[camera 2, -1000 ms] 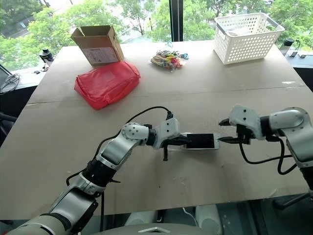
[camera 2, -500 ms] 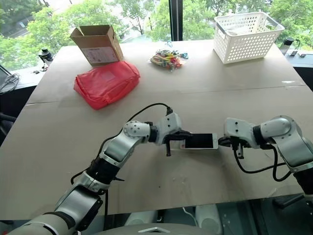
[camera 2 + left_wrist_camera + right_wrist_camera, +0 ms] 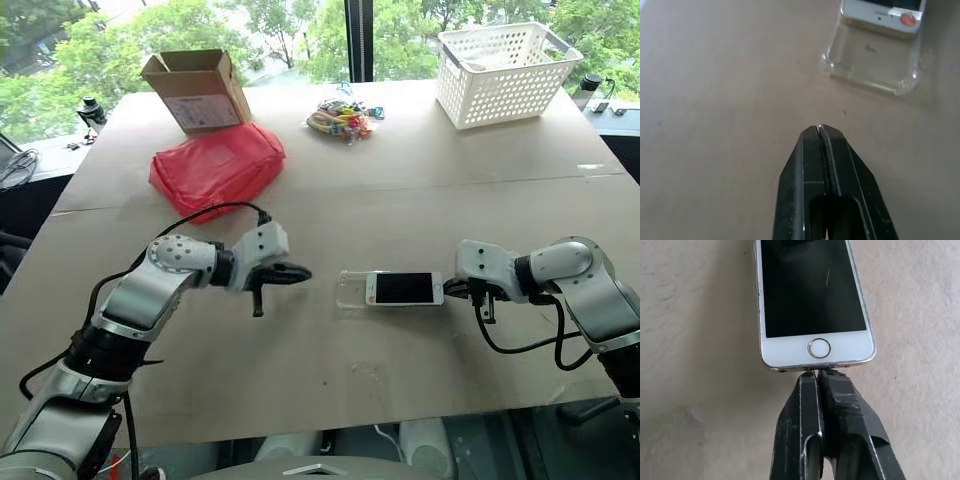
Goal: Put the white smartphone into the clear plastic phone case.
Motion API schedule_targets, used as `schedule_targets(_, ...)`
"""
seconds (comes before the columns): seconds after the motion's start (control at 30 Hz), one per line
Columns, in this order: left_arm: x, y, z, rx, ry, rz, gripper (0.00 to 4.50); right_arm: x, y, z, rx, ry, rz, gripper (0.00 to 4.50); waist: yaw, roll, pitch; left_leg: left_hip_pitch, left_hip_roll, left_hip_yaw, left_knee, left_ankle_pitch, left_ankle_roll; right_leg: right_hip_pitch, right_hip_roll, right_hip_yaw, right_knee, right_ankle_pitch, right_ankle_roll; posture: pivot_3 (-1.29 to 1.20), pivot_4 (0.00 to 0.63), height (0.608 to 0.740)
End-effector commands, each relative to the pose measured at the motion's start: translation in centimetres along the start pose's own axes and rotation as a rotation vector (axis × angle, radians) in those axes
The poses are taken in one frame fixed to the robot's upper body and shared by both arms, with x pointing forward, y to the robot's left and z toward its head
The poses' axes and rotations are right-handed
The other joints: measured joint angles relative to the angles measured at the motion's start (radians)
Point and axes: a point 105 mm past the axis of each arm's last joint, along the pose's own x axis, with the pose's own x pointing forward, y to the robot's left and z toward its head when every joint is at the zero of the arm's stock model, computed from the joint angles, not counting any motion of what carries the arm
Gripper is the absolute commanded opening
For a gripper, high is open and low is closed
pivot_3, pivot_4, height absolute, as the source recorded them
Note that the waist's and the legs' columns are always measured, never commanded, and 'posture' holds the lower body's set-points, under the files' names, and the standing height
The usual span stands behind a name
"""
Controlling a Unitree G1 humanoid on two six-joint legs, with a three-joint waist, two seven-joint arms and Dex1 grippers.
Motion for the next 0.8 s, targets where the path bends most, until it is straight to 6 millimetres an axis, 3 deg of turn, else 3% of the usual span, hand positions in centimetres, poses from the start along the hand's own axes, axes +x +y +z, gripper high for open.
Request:
schedule_targets(0.03, 1.2, -0.3, 1.0, 0.041, -0.039, 0.004, 0.00, -0.2, -0.2, 1.3, -0.048, -0.025, -0.013, 0.10, 0.001, 0.000, 0.000, 0.000, 0.000, 0.000, 0.000, 0.000, 0.000, 0.000, 0.000, 0.000, 0.000, 0.000, 0.000, 0.00, 0.150, 0.740)
schedule_targets(0.27, 3.1, -1.5, 1.2, 0.005, -0.077, -0.034, 0.00, 0.0, -0.2, 1.7, -0.059, -0.025, -0.008, 0.10, -0.004, 0.000, 0.000, 0.000, 0.000, 0.001, 0.000, 0.001, -0.002, 0.000, 0.000, 0.000, 0.000, 0.000, 0.000, 0.00, 0.150, 0.740)
schedule_targets(0.5, 4.5, -2.4, 2.0, -0.018, -0.124, -0.072, 0.00, 2.3, 0.9, 3.2, -0.079, -0.068, 0.053, 0.10, -0.004, 0.000, 0.000, 0.001, 0.000, 0.000, 0.000, 0.001, -0.002, 0.000, 0.000, 0.000, 0.001, 0.000, 0.000, 0.00, 0.150, 0.740)
schedule_targets(0.67, 4.6, -2.9, 1.6, -0.025, -0.116, -0.088, 0.00, 4.1, 1.9, 4.8, -0.093, -0.117, 0.084, 0.10, -0.011, -0.001, -0.001, 0.001, 0.000, 0.000, 0.000, 0.001, -0.002, 0.000, 0.000, 0.000, 0.001, 0.000, 0.000, 0.00, 0.150, 0.740)
schedule_targets(0.8, 4.5, -2.9, 1.2, -0.028, -0.101, -0.082, 0.00, 4.1, 1.6, 4.9, -0.091, -0.120, 0.056, 0.10, -0.019, 0.000, -0.002, 0.004, 0.001, 0.001, 0.000, 0.000, 0.001, 0.001, 0.001, 0.001, 0.002, 0.000, 0.000, 0.00, 0.150, 0.740)
